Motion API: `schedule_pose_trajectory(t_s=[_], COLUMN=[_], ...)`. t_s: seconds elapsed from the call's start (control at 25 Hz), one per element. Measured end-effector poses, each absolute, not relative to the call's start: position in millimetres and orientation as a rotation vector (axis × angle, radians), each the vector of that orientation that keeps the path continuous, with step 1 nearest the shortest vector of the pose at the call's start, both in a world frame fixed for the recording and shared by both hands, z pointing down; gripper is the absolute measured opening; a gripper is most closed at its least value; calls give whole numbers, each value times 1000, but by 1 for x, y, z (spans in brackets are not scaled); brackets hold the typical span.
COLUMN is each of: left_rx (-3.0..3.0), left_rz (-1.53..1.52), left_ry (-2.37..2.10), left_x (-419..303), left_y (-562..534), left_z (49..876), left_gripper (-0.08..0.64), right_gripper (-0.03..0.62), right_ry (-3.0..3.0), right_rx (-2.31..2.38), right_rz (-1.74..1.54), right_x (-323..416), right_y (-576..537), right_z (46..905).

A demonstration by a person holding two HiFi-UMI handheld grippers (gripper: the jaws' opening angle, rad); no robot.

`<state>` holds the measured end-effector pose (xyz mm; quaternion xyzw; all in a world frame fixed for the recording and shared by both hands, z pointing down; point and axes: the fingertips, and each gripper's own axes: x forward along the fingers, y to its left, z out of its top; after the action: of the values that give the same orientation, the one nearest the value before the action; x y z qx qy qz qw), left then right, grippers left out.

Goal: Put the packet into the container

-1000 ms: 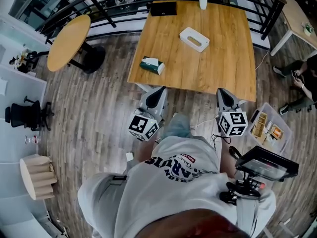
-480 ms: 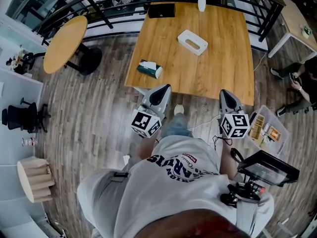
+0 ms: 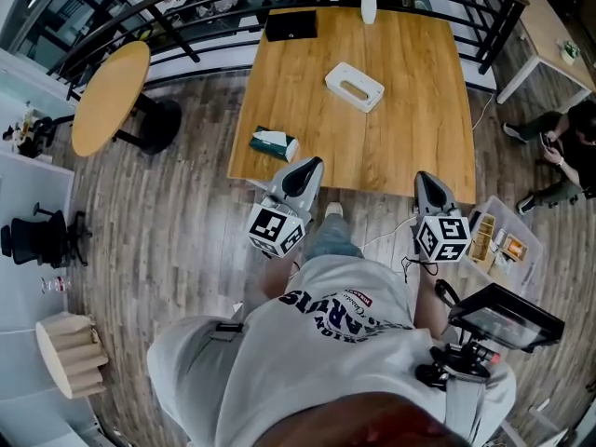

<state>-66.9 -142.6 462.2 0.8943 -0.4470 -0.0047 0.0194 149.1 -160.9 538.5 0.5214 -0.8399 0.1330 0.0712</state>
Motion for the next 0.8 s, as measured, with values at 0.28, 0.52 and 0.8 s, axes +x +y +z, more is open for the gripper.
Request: schedule_pose_trajectory(t_s=[0.28,0.52,0.8], left_rx=[2794,2807,2779], left_rz=[-35,-58,-78], left_ry=[-1351,-1350,-1474], left_x=[-80,-103,-139], left_y=[-200,-248,-304], left_z=[460,449,437], left_gripper=[0,7,193], right_gripper=[6,6,6], right_ry=[-2520,-2519,-2511], right_rx=[1572,1554,1532], right_rz=[382,351,325], right_x=[130,102,70], right_y=[-220,-269,-316], right_z=[529,513,493])
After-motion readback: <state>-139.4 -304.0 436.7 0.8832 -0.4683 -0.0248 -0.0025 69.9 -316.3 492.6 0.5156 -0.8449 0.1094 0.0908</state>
